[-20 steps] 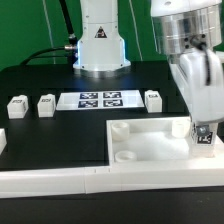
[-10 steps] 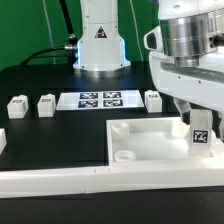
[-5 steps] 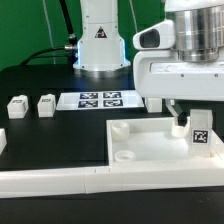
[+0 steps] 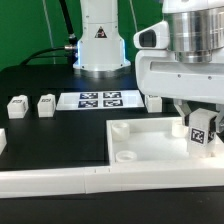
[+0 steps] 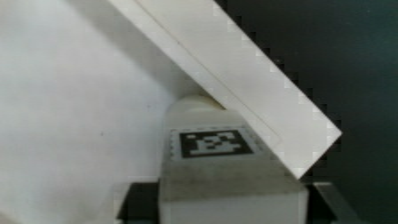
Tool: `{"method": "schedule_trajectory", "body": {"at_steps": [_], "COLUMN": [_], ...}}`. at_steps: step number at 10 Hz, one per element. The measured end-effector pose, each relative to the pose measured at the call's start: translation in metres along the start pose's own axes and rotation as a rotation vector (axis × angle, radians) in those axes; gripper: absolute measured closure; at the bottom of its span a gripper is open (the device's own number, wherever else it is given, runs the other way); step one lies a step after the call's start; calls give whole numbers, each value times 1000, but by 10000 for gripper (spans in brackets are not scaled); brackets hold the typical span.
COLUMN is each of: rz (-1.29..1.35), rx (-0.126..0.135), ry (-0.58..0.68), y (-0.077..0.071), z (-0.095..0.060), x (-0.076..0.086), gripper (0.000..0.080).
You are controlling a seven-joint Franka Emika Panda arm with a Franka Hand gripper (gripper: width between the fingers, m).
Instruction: Assemble square table
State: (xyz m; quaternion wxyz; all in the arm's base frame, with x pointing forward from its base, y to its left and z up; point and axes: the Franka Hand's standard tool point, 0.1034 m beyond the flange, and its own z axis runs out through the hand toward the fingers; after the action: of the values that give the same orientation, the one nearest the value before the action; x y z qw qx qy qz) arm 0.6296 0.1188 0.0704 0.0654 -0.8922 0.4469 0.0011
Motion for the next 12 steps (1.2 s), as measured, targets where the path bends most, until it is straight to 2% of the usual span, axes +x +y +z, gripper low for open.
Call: {"method": "schedule_trajectory", "body": {"at_steps": [2, 3, 6, 9, 10, 11, 12], "rz": [234, 438, 838, 1012, 1035, 1025, 1025], "rx": [5, 14, 16, 10, 9, 7, 7], "ry": [-28, -64, -116, -113, -112, -112, -112], "y": [4, 5, -1, -1, -1, -1, -1], "z": [0, 0, 1, 1, 1, 2, 2], "x": [6, 6, 1, 2, 2, 2, 2], "gripper": [501, 505, 506, 506, 430, 430, 283]}}
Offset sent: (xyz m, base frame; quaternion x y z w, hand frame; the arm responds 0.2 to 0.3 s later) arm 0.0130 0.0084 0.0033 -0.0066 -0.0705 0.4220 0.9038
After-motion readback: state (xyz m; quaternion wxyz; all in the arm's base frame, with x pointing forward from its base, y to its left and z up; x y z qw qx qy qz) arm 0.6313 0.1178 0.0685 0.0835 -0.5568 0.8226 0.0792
